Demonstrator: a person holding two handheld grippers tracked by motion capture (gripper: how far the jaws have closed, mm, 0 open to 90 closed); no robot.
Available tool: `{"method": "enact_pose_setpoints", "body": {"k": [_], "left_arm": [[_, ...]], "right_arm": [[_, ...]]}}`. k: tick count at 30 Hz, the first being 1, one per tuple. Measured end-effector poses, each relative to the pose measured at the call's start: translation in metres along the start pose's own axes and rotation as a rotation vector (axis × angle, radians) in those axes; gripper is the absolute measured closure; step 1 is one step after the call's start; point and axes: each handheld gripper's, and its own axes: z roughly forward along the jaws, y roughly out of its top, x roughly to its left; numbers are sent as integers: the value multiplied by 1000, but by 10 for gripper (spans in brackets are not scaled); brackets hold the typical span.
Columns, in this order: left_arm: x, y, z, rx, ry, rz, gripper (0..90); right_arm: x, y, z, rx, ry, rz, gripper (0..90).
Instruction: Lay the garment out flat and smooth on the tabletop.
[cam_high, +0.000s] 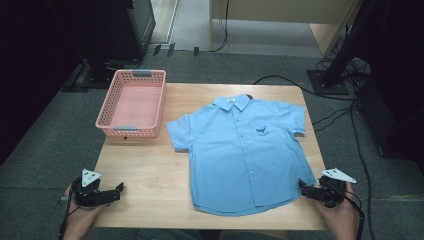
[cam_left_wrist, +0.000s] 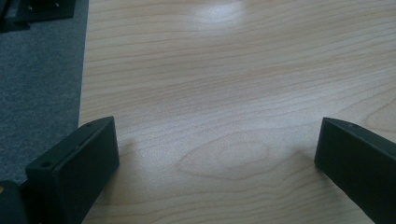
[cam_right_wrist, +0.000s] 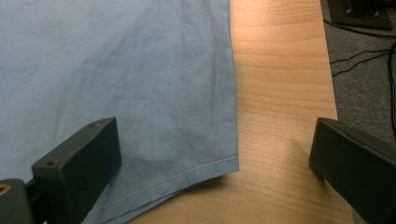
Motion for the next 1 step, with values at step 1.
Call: {"method": "enact_pose_setpoints", "body": {"k": [1], "left_arm": [[0, 0, 0, 0, 0, 0, 0]], "right_arm": [[0, 0, 0, 0, 1, -1, 15]]}}
